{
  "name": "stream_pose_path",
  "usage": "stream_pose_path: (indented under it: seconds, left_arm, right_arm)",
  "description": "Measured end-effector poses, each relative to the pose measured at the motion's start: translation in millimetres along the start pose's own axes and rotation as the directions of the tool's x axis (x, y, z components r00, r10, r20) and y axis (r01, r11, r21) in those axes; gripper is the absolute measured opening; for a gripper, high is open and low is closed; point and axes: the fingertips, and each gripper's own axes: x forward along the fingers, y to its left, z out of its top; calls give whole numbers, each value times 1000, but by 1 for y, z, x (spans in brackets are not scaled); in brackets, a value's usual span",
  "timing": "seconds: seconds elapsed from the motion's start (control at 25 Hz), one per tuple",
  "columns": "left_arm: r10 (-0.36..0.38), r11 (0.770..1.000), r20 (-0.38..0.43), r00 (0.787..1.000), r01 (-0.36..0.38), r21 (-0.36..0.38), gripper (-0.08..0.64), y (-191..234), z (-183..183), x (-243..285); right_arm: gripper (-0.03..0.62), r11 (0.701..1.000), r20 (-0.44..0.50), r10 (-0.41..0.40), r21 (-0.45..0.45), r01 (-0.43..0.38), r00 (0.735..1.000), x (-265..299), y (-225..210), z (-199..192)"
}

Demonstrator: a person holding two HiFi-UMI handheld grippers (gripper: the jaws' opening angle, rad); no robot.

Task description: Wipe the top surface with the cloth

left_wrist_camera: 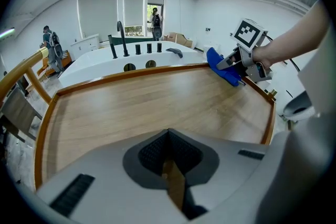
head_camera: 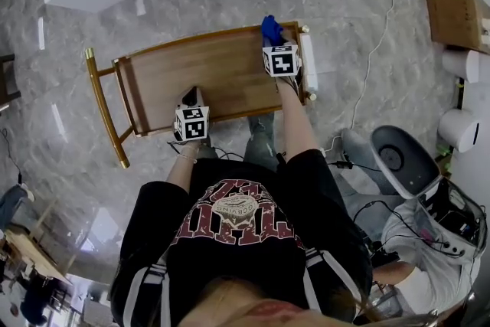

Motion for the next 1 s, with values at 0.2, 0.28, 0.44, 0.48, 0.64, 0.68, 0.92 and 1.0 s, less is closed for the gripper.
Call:
stream_pose_path:
  seconds: [0.2, 0.28, 0.44, 0.48, 0.64, 0.68, 0.92, 1.0]
  left_arm:
    - [-7, 1000, -3, 1000, 7, -2, 48, 4, 0, -1]
    - [-12, 1000, -2, 1000, 12, -1, 48, 17, -6, -6]
    - [-14, 1000, 8, 1000, 14, 0, 48, 60, -25, -35]
    - [-14, 1000, 3, 1000, 14, -2, 48, 65, -29, -42]
    - [-16, 1000, -4, 1000, 16, 7, 48, 52, -30, -44]
    - [-16, 1000, -6, 1000, 16, 9, 48, 41, -25, -37]
    - [-8, 1000, -15, 1000, 8, 4, 48, 9, -5, -17]
    - [-11, 1000, -21, 1000, 11, 0, 48, 4, -1, -12]
  right_arm:
    - [91, 999, 0, -38, 20, 38, 999, -2, -18, -2]
    - [91, 998, -5, -56, 26, 56, 998, -4, -12, -1]
    - [91, 996, -6, -86, 37, 86, 996, -19, 27, 4]
    - [91, 995, -3, -90, 41, 90, 996, -23, 32, 4]
    - [91, 995, 5, -85, 58, 85, 996, -29, 17, -3]
    - [91, 995, 1, -77, 66, 77, 997, -26, 3, -5]
    - [91, 996, -5, -66, 56, 67, 998, -21, -38, -5]
    - [89, 996, -9, -65, 58, 65, 998, -18, -45, -7]
